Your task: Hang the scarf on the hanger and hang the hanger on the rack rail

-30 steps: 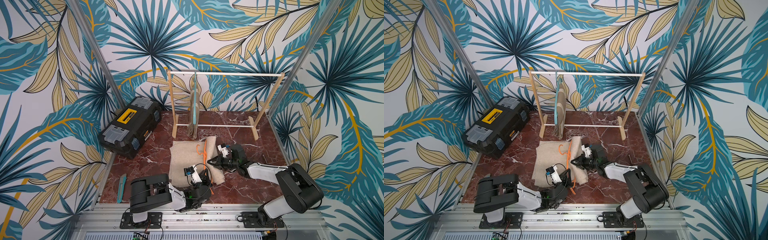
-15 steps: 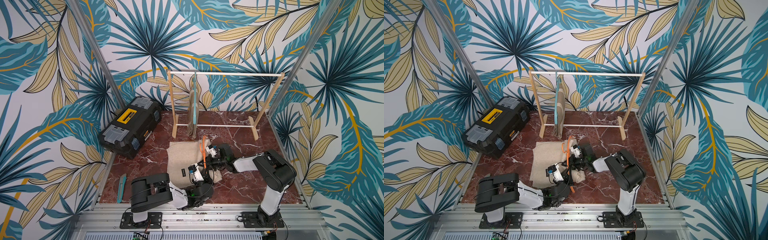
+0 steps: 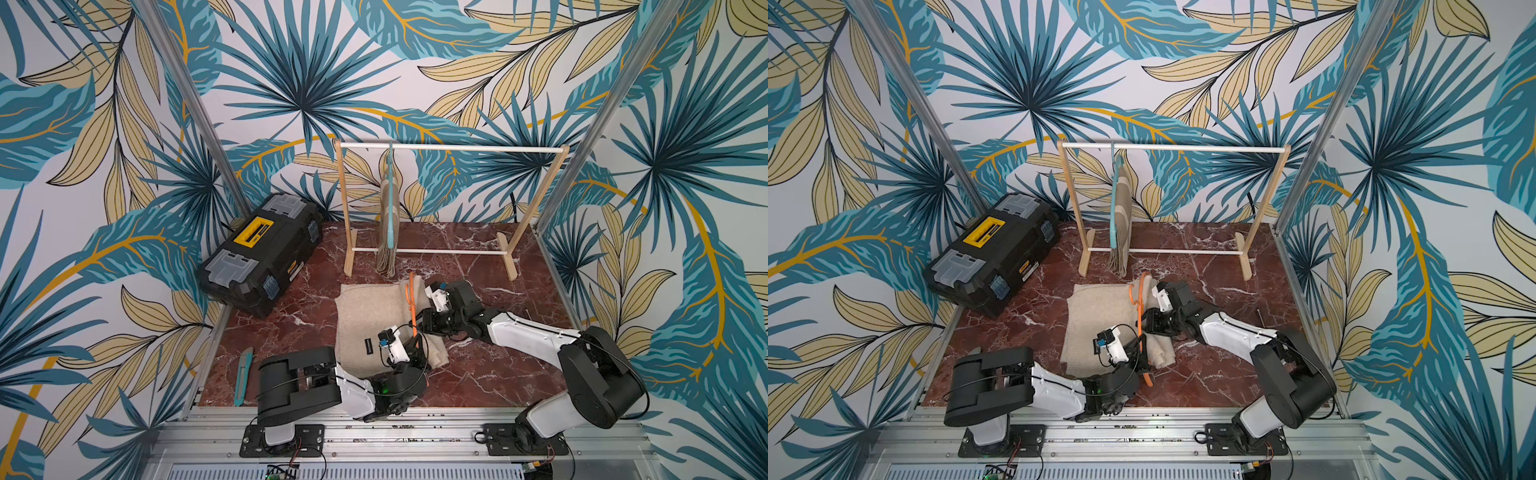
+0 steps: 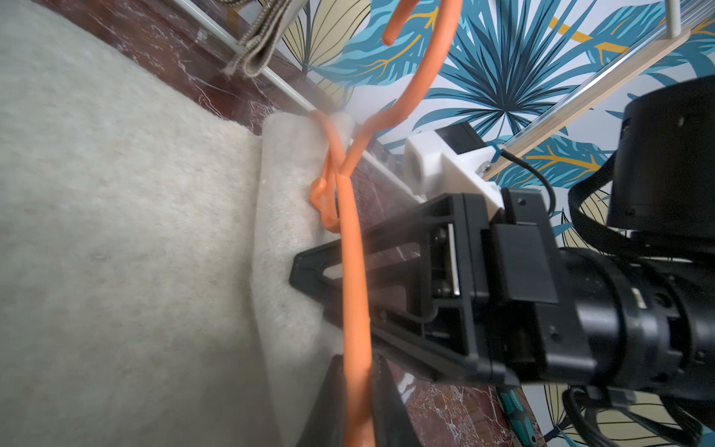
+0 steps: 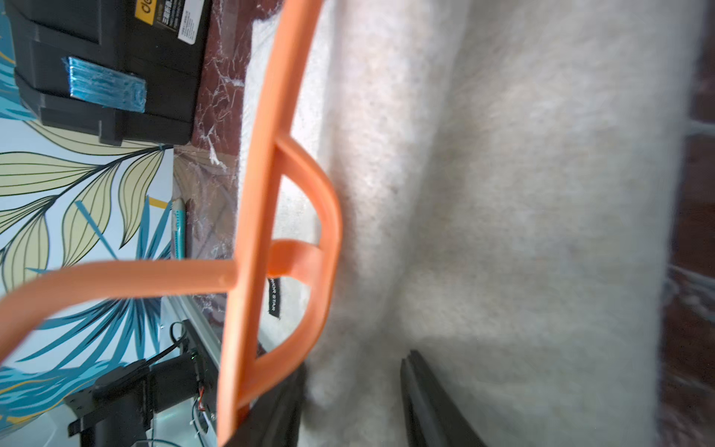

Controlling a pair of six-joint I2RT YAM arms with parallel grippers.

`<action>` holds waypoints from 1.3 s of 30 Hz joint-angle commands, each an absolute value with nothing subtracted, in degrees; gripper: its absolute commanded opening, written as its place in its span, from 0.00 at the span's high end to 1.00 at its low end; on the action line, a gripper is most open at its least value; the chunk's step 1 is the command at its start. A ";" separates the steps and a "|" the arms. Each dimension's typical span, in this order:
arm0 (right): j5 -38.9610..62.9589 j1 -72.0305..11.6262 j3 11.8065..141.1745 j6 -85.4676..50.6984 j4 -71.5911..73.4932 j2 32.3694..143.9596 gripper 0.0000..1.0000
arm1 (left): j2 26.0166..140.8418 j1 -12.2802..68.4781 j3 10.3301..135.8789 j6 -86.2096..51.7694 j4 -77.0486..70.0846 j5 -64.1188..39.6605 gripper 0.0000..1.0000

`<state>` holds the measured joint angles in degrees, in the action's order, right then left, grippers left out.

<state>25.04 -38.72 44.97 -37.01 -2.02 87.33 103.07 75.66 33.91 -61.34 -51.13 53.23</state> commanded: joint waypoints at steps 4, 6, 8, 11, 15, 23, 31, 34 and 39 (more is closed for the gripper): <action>13.76 -39.20 48.08 -35.03 -12.28 83.22 0.51 | 102.04 76.11 33.57 -61.48 -49.49 50.28 1.00; 10.32 -39.20 49.02 -35.10 -14.63 80.92 0.51 | 102.12 76.11 33.57 -61.52 -49.48 50.34 1.00; 8.57 -39.20 50.63 -34.57 -17.86 79.96 0.51 | 102.41 76.11 33.57 -61.50 -49.83 50.55 1.00; 8.99 -39.47 52.60 -34.10 -20.10 78.93 0.52 | 102.57 76.11 33.62 -61.50 -49.83 50.69 1.00; 10.89 -41.73 53.94 -33.84 -20.79 80.04 0.52 | 102.73 76.11 33.73 -61.78 -49.41 50.88 1.00; 11.56 -47.13 51.93 -35.61 -18.95 81.55 0.54 | 102.82 76.08 34.43 -61.38 -49.23 51.03 1.00; 13.69 -47.72 50.76 -37.65 -13.45 85.40 0.84 | 102.77 76.11 35.17 -60.30 -49.24 50.42 1.00; 11.92 -47.68 50.61 -37.50 -14.47 84.82 1.00 | 101.83 76.11 34.46 -59.49 -49.83 50.56 1.00; 12.59 -46.92 49.34 -36.52 -14.28 83.10 1.00 | 96.39 76.11 32.34 -54.12 -49.95 48.94 0.61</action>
